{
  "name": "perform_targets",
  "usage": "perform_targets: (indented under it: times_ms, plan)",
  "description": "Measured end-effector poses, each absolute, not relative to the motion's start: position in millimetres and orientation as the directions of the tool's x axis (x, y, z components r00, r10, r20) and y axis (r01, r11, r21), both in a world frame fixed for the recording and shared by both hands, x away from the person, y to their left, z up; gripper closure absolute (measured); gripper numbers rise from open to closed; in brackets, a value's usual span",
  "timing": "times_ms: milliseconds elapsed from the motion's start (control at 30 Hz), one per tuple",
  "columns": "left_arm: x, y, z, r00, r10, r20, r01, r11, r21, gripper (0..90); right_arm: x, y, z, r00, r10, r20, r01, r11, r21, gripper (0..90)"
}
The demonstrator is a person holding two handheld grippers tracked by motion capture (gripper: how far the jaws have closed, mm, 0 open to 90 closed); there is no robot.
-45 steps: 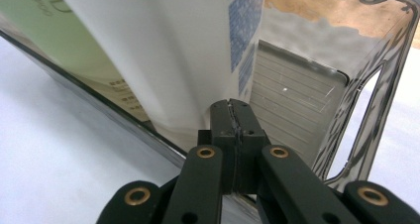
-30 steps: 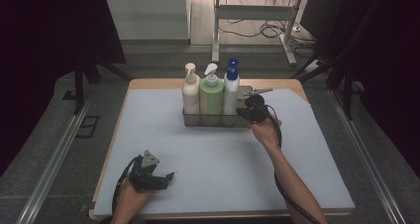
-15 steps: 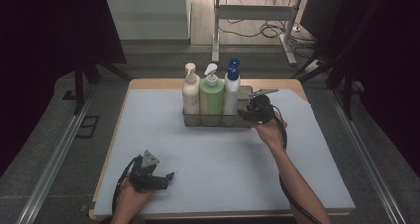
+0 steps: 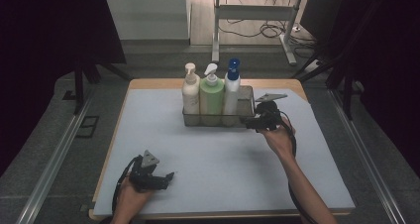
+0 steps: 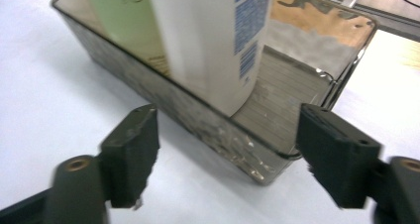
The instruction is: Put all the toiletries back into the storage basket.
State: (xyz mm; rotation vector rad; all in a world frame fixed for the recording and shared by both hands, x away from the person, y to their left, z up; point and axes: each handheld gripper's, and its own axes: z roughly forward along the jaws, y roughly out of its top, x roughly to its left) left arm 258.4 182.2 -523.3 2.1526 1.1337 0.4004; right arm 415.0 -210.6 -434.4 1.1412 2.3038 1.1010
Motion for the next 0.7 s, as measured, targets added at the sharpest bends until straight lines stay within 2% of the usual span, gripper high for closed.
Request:
perform_targets:
  times_ms: [300, 533, 700]
  plan:
    - [258.5, 182.2, -523.2, 0.577, 0.816, -0.035, 0.613, -0.404, 0.679, 12.3, 395.1, -214.9, -432.8, -0.645, 0.764, -0.004, 0.494, 0.42, 0.761, 7.2]
    - [258.4, 182.2, -523.2, 0.577, 0.816, -0.034, 0.612, -0.405, 0.679, 12.3, 379.1, -221.7, -433.4, -0.671, 0.741, -0.023, 0.486, 0.462, 0.742, 1.1]
    - [258.4, 182.1, -523.2, 0.577, 0.816, -0.034, 0.612, -0.405, 0.679, 12.2, 365.0, -230.2, -434.1, -0.68, 0.732, -0.036, 0.472, 0.475, 0.742, 0.0]
